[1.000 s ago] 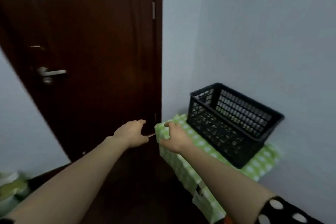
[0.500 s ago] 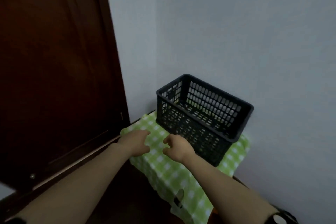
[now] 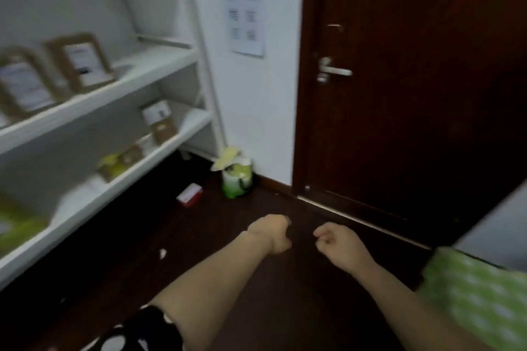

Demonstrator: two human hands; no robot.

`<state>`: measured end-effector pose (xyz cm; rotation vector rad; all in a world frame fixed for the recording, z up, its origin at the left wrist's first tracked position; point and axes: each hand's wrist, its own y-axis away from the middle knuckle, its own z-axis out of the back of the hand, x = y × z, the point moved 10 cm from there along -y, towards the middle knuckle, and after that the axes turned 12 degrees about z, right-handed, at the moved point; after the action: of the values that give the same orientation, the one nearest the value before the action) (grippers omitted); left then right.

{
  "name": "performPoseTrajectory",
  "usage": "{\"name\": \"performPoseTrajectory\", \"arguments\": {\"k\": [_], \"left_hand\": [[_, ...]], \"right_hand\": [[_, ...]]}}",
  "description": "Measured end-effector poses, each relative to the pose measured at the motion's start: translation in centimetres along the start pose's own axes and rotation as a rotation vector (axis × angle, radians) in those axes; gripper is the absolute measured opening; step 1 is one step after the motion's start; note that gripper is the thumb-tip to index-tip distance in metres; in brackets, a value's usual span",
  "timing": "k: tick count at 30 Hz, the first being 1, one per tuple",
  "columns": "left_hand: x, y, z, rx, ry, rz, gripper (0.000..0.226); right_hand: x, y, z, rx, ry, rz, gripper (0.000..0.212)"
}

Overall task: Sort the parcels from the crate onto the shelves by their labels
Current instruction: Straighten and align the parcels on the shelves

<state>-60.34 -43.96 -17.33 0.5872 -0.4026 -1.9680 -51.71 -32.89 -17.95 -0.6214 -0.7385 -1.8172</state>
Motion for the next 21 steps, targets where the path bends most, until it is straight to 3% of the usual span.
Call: {"name": "performPoseTrajectory", "arguments": {"k": [6,11,16,21], "left_hand": [[20.1,0.6,4.5,-0.104,0.188,0.317,0.055],[34.8,0.7,6.7,-0.149,0.344,0.509,0.053],[46.6,-0.1,9.5,-0.170,0.426,0.636,0.041],[54.8,-2.3,11.5,-0.176,0.502,0.730,0.045]], "right_hand": [[15.3,-8.3,-13.7,0.286,0.030,0.286,0.019],[25.1,-14.3,-24.1,0.444,0.090,0.411,0.023],[32.7,-20.5,-31.6,0.511,0.143,0.502,0.026],[38.0,-27.9,-36.2,0.575,0.207,0.560,0.027]]}}
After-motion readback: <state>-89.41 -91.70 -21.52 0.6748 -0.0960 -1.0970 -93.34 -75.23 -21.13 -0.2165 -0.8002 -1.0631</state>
